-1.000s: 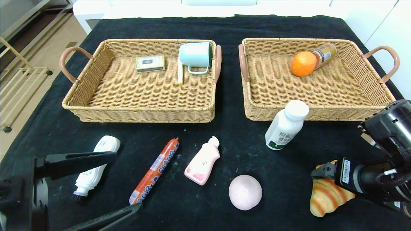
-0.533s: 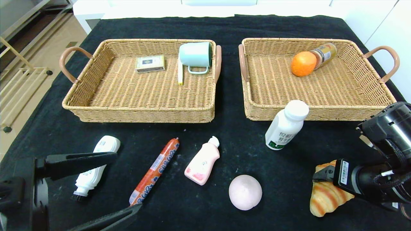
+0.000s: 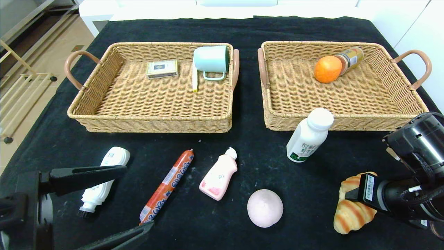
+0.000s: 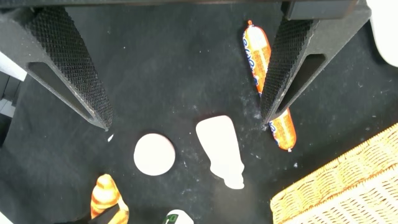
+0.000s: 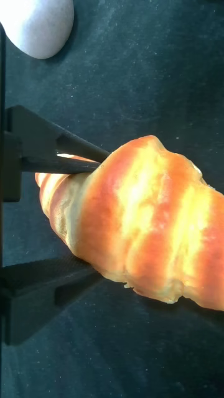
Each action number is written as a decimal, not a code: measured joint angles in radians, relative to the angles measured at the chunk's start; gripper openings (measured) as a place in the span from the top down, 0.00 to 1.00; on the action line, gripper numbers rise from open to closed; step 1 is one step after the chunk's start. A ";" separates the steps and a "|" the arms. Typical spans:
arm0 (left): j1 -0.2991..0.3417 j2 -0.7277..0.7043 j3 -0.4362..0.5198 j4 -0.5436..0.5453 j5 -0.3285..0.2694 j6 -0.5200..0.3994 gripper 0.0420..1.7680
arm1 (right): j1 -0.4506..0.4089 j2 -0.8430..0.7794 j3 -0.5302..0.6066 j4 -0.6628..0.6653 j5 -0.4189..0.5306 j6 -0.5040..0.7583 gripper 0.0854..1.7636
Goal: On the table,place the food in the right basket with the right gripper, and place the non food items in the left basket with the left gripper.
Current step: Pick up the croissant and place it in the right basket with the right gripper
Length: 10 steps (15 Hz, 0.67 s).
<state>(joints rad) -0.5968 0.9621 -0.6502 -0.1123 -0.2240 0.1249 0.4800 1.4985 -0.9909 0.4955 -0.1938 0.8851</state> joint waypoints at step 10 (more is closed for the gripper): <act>-0.001 0.001 0.004 -0.001 0.000 0.003 0.03 | 0.006 0.000 0.006 0.003 0.001 -0.001 0.56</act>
<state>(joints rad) -0.5974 0.9630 -0.6464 -0.1130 -0.2240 0.1283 0.4862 1.4989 -0.9847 0.4983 -0.1923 0.8843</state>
